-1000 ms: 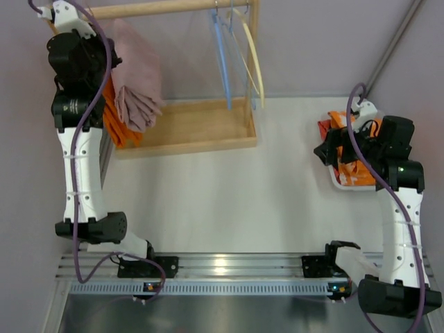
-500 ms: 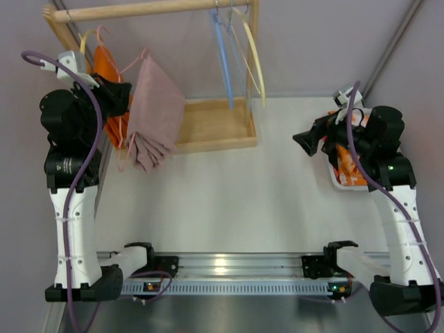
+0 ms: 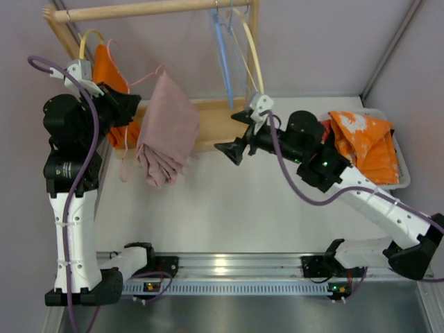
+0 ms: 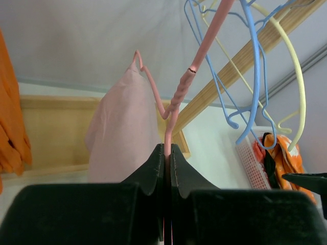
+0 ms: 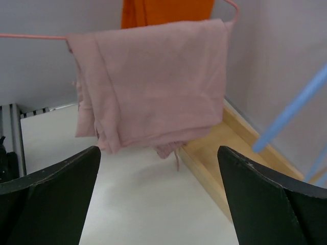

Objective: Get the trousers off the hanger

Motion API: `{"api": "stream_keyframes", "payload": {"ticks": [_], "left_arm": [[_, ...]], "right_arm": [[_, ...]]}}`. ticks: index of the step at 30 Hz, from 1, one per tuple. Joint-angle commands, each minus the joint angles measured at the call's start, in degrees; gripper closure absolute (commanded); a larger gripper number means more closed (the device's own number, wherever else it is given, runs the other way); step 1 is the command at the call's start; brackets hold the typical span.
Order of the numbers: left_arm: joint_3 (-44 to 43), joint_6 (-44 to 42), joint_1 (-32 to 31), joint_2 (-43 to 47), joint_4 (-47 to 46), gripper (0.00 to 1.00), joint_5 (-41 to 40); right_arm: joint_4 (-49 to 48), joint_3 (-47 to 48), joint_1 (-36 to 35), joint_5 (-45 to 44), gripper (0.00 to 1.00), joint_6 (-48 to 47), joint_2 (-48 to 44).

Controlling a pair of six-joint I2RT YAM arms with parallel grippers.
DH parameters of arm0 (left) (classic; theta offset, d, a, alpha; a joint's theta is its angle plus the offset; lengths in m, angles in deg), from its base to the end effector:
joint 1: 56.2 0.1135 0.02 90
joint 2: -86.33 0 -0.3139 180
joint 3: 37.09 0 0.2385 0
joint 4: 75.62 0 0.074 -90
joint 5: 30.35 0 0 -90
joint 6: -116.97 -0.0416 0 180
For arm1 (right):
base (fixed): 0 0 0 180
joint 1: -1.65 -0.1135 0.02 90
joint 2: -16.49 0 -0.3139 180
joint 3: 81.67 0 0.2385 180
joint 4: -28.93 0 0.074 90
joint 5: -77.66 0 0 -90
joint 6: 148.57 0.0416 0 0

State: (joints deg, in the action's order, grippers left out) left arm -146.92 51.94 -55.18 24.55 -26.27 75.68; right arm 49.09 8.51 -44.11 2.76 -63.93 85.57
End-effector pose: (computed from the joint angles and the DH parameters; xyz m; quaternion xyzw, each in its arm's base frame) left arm 0.1451 -0.0089 0.5649 -0.0643 0.7119 -0.2412 0.6565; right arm 0.1629 0.1828 0.4944 -0.3844 0.5868 0.3305 0.6314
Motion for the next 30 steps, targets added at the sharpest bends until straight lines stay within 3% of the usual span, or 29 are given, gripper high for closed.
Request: {"api": "stream_keyframes", "payload": {"ticks": [1,10,19,28,30], "left_arm": [[-3.7,0.78,-0.05,0.26,0.36,1.0,-0.65],[-2.82,2.54,0.13,0.43,3.1,1.0,1.19],[-5.1,3.77,0.13,-2.55,3.27,1.0,2.07],[-7.39,3.77,0.13,-3.44,3.18,1.0,3.3],[-7.48,3.94,0.21,-3.26,3.18,1.0,3.48]], "right_arm": [[-10.85,3.84,-9.24,-7.18,0.01,-10.88,4.47],[-25.78,-4.77,-17.33,-7.53,0.01,-21.7,10.63],[-32.48,-0.39,-22.61,-7.18,0.01,-12.92,17.93],[-36.35,3.31,-22.72,-13.77,0.01,-17.22,24.87],[-36.35,3.75,-22.01,-14.83,0.06,-17.49,26.02]]}}
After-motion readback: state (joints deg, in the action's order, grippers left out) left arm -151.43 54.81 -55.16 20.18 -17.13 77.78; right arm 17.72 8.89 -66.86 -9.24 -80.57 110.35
